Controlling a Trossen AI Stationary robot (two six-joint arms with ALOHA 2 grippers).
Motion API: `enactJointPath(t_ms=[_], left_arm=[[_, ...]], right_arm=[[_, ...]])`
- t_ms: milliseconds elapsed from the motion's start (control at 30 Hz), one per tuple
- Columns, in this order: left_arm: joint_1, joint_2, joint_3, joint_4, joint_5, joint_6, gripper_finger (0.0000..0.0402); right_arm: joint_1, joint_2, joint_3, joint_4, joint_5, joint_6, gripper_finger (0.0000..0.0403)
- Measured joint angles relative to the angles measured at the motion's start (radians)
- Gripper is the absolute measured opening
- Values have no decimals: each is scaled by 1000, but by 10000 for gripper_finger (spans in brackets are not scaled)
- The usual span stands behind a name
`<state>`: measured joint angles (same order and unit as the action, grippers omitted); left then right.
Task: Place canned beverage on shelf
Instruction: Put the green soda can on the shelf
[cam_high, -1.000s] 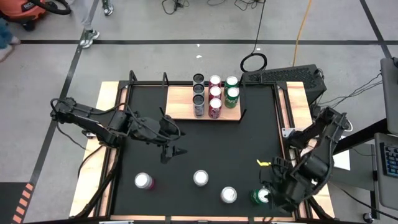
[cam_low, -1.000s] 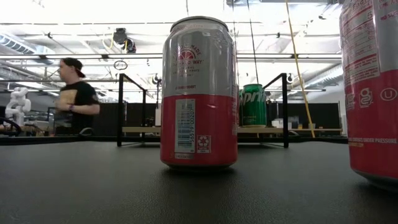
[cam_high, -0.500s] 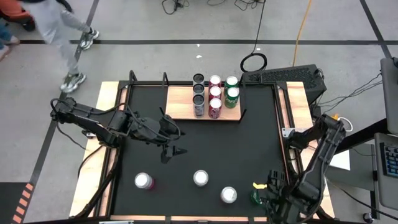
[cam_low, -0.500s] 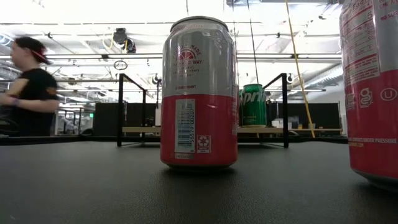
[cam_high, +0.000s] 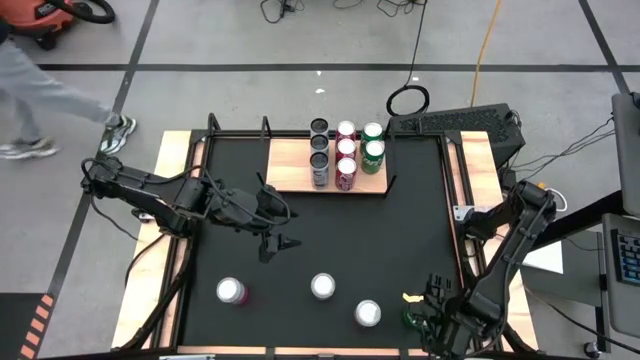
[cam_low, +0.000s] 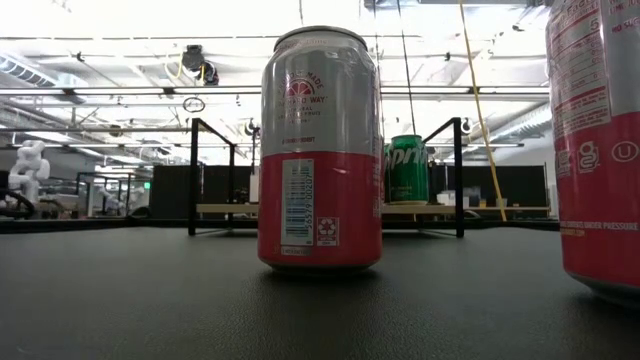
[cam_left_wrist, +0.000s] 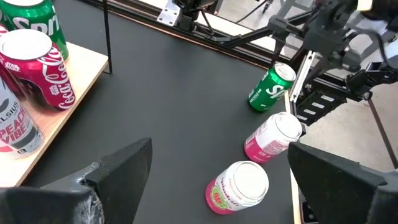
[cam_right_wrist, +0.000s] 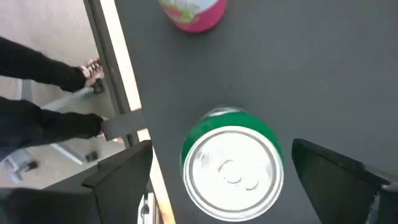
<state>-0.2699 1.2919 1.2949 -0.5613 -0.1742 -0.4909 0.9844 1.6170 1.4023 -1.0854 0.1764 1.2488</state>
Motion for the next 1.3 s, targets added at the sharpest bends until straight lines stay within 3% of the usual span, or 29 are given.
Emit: enactJointPath(t_ms=[533,1100,1300], left_arm=[[0,0,0,2,6,-1,374],[1,0,0,2,-11,0,374],[2,0,0,2,-13,0,374]], right_arm=[[0,0,-77,90,-48,5,340],[-1,0,-78,88,-49,19,346],[-4,0,-136,165,-77,29,346]])
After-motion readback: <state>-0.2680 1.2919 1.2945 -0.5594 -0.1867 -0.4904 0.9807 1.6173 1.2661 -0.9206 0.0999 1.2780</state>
